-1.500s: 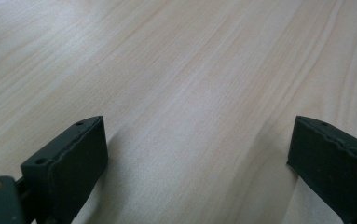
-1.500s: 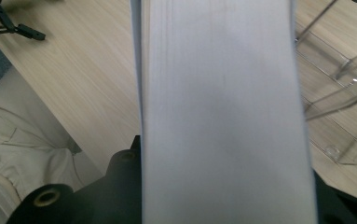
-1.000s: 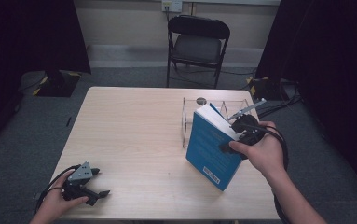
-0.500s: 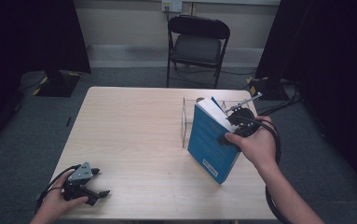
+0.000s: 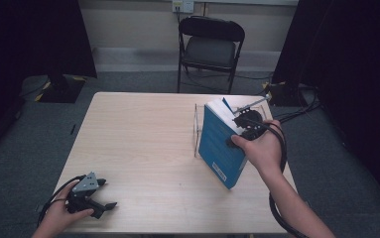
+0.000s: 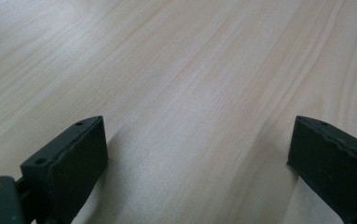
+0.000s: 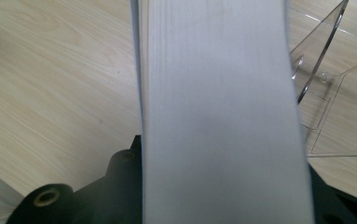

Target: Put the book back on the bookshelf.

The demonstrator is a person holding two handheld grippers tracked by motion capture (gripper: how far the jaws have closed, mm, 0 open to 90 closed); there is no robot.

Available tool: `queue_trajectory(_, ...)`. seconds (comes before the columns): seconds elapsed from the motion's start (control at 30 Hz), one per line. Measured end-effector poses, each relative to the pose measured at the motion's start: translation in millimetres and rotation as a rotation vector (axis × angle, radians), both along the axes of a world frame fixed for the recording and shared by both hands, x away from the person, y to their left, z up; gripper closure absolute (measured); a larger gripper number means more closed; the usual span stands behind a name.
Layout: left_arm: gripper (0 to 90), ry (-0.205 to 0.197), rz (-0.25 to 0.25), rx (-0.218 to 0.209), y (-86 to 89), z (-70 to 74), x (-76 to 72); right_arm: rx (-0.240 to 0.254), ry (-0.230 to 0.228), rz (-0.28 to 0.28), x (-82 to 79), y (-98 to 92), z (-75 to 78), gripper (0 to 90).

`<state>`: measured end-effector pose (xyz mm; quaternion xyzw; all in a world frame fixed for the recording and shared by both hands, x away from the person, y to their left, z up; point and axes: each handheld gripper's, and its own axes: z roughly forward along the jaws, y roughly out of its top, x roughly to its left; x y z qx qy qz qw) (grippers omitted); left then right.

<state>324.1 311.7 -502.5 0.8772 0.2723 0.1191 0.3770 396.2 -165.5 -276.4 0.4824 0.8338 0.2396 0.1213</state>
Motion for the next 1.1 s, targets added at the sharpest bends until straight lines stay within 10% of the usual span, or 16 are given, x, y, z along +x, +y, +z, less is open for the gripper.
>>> queue_trajectory(1.1,4.2,0.000,0.000,0.001,0.0,0.0,0.0,0.009,-0.035,-0.070,25.0,24.3,-7.4,61.9)
